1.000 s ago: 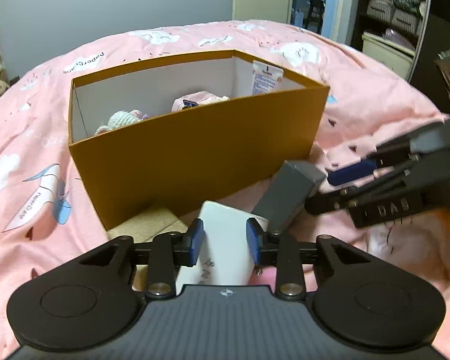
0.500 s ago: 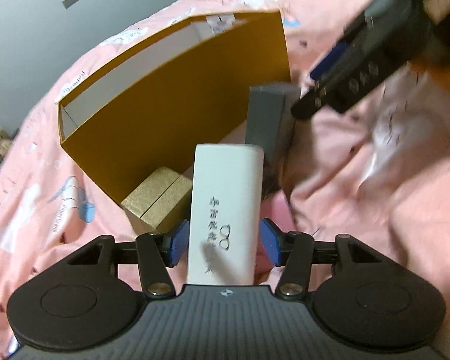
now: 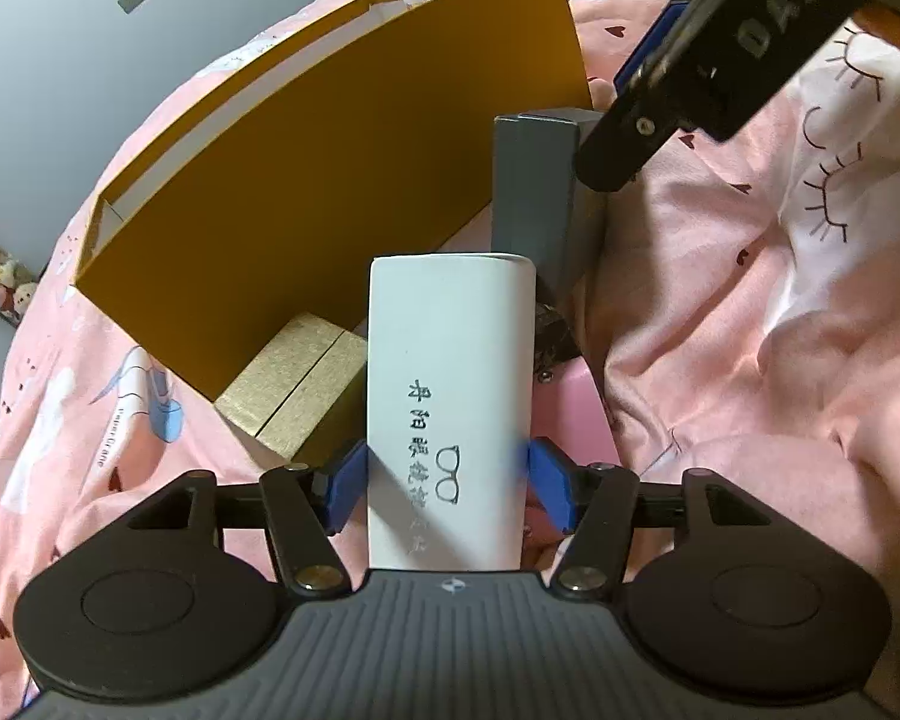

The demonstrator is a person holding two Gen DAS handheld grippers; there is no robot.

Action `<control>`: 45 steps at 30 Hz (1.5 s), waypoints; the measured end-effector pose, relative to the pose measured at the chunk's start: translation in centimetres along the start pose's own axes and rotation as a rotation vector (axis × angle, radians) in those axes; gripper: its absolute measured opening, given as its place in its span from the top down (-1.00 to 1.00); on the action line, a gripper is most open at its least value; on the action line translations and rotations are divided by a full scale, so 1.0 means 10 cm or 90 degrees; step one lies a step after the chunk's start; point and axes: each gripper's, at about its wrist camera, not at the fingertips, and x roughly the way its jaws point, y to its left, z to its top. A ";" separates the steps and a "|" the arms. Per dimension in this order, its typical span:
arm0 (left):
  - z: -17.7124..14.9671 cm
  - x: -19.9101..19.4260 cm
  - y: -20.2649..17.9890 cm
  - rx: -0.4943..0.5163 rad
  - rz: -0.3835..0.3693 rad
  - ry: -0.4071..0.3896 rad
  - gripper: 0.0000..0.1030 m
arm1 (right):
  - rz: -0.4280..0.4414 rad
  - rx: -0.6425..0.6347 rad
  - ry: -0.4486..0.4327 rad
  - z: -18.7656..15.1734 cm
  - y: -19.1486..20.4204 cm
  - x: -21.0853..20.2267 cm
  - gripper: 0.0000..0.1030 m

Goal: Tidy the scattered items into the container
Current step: 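Lift the white glasses case and dark gray box off the bed with both tools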

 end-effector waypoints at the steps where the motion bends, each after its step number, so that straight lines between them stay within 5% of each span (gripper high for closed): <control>1: 0.01 0.02 0.01 -0.007 -0.003 0.001 -0.36 | 0.007 0.019 0.002 0.01 -0.02 -0.01 -0.21; 12: 0.01 0.02 0.26 -0.103 -0.060 -0.014 -0.35 | 0.087 0.306 -0.003 0.08 -0.43 -0.01 -0.25; 18: 0.03 -0.06 0.32 -0.150 -0.091 -0.020 -0.35 | 0.094 0.374 0.007 0.08 -0.49 0.07 -0.25; 26: 0.08 -0.11 0.38 -0.180 -0.145 -0.035 -0.34 | 0.113 0.408 0.039 0.11 -0.50 0.27 -0.26; 45: 0.03 -0.14 0.51 -0.229 -0.157 -0.028 -0.34 | 0.057 0.358 0.060 0.36 -0.26 0.58 -0.55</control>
